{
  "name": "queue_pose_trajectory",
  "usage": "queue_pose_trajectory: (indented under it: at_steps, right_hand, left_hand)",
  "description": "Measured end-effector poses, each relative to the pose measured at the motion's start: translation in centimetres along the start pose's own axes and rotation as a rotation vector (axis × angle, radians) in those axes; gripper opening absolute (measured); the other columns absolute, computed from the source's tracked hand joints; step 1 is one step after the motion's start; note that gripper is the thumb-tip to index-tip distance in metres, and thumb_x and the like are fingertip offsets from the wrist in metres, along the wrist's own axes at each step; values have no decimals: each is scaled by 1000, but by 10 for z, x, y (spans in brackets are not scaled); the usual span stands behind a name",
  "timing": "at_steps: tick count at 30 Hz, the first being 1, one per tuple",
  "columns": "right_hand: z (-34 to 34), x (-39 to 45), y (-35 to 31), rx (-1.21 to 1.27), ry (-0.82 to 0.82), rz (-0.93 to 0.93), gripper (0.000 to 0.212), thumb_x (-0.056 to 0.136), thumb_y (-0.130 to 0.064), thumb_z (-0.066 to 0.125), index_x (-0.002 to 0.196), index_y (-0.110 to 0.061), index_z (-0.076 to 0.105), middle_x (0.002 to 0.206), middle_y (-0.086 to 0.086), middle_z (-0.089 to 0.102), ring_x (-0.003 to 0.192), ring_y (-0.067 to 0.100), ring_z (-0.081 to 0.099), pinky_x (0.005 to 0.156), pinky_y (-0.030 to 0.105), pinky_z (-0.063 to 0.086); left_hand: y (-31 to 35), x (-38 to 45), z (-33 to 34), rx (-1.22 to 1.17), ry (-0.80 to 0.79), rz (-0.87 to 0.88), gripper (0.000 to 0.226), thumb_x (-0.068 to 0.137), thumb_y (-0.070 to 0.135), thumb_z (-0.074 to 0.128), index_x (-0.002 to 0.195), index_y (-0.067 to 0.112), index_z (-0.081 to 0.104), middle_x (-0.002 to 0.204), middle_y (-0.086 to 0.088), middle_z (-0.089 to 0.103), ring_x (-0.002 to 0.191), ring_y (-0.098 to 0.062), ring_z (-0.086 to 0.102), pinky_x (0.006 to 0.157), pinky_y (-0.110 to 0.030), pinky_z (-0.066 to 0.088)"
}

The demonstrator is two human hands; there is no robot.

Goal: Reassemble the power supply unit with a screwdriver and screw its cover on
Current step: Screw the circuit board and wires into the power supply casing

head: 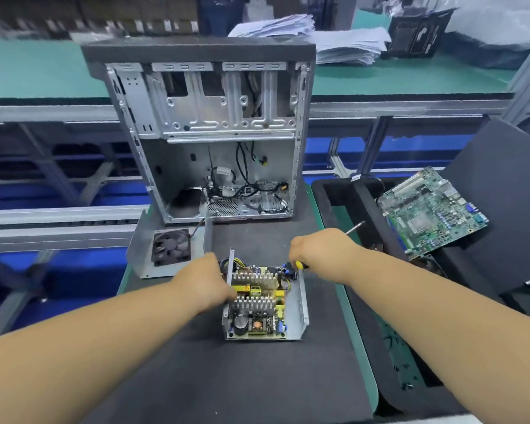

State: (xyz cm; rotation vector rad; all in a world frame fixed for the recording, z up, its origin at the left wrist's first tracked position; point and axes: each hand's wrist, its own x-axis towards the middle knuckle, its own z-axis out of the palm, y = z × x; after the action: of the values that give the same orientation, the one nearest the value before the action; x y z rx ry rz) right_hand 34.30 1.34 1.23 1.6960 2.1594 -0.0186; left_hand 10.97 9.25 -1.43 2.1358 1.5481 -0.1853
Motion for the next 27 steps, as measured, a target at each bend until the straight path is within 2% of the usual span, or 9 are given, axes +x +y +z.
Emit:
queue_pose_trajectory:
  at_steps: [2,6,9,13,16,19,23,27]
  right_hand:
    - [-3,8,-3,-12,-23,-4,39,84,4,53,110,-24,61,114,-3,52,88,26,58,62,32,40]
    - [-9,17,-2,-61,-88,-10,39,82,5,52,107,-23,61,111,-2,52,76,23,44,60,32,34]
    - [-10,18,1,-95,-111,-7,41,81,6,52,107,-24,59,111,-2,51,75,24,45,56,31,33]
    - [-8,16,5,-109,-132,-15,42,81,6,52,109,-25,58,112,-4,49,78,24,51,59,32,39]
    - [-9,11,15,-81,-105,-10,44,80,5,50,109,-27,58,114,-7,50,86,23,58,61,32,41]
    - [-11,7,24,-65,-96,18,42,80,4,51,105,-29,58,113,-9,50,90,20,58,68,32,50]
    - [-6,6,24,-80,-121,24,46,80,6,51,108,-30,58,115,-9,49,90,21,60,73,35,53]
    - [5,8,23,-25,-145,33,47,81,6,50,109,-30,59,116,-10,48,89,22,59,71,35,53]
  left_hand:
    - [-6,-1,2,-36,5,-13,42,63,33,75,82,18,40,82,-3,60,76,-21,60,56,-29,44]
    - [-10,-5,11,-158,-6,-46,45,61,34,75,86,18,41,82,-3,58,70,-20,58,50,-28,38]
    - [-10,-7,16,-224,3,-27,48,62,33,76,94,18,43,83,0,58,72,-15,58,52,-28,39]
    - [-10,-8,19,-253,40,-7,45,62,34,74,89,21,42,82,3,58,71,-13,56,56,-29,42]
    - [-6,-6,16,-273,12,-4,46,61,38,75,88,21,43,82,3,58,71,-13,56,56,-30,41]
    - [3,-3,16,-285,-14,19,47,64,38,76,91,18,44,85,2,58,71,-14,55,55,-29,42]
    - [10,-1,23,-274,19,49,49,64,38,75,92,18,40,86,2,60,79,-21,61,74,-37,54]
    - [7,5,31,-288,13,62,55,63,45,77,94,20,40,88,3,61,82,-22,62,79,-40,54]
